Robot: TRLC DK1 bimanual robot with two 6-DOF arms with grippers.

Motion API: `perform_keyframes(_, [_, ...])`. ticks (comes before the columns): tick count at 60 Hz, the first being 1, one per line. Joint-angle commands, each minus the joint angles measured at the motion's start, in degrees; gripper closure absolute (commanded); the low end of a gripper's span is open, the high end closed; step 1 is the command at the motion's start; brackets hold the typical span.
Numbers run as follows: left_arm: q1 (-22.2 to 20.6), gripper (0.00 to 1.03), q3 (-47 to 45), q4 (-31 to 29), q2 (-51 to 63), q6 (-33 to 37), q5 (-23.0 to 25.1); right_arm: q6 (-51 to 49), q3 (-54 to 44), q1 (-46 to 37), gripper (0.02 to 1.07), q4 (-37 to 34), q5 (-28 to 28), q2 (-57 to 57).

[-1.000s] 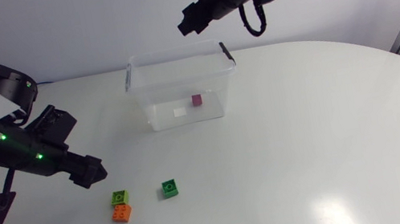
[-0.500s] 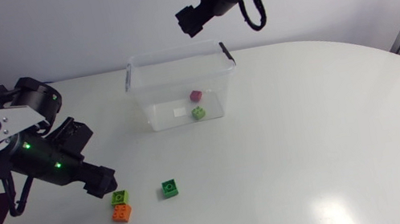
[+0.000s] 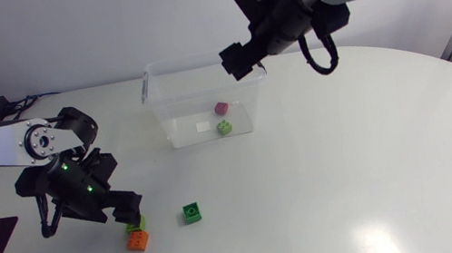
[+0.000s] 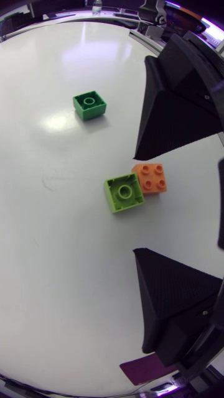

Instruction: Place the duplo bricks in the container

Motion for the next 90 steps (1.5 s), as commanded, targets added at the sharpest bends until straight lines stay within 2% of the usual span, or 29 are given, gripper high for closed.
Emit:
perform_keyframes(1, [0.18,0.06,1.95,0.08,2.28,-3.72,-0.08,3.36,-3.55,0.87,0.07,0.84,1.52,-2.21])
perform_keyframes(10, [-0.61,0.06,2.74,0.70,4.13,-5.83,-0.60,5.47,-7.68,1.84,0.11,1.19,-0.06,-3.26])
perform_keyframes(32, [-2.81,0.11,4.06,0.87,7.73,-7.41,-1.22,6.17,-9.88,3.33,0.07,1.11,-0.76,-3.35])
perform_keyframes(44, [-2.90,0.41,4.14,1.14,9.31,-8.11,-2.19,6.35,-10.14,3.42,0.07,1.46,-0.67,-3.79])
perform_keyframes(48, [-2.63,0.57,4.14,1.31,10.37,-8.20,-2.27,6.44,-10.32,3.42,0.07,1.55,-0.76,-3.79])
perform_keyframes(61, [-2.46,0.62,3.97,1.40,10.72,-8.38,-2.27,6.17,-11.55,4.39,0.10,1.46,-0.67,-3.79])
perform_keyframes(65, [-2.28,0.69,3.53,1.49,10.10,-8.29,-2.27,5.73,-12.34,5.18,0.10,0.58,-3.31,-3.79])
perform_keyframes(70, [-2.63,0.74,3.00,2.10,8.26,-8.11,-2.27,1.87,-14.01,6.76,0.10,-0.39,-9.81,-3.70])
perform_keyframes(79, [-3.77,0.76,3.79,0.87,2.63,-6.97,-2.27,-10.88,-18.31,11.68,0.07,1.81,-10.96,-3.35])
perform_keyframes(90, [-2.37,0.76,6.25,-0.53,-2.82,-3.63,-2.27,-23.62,-17.79,15.64,0.07,-1.27,-16.41,0.17])
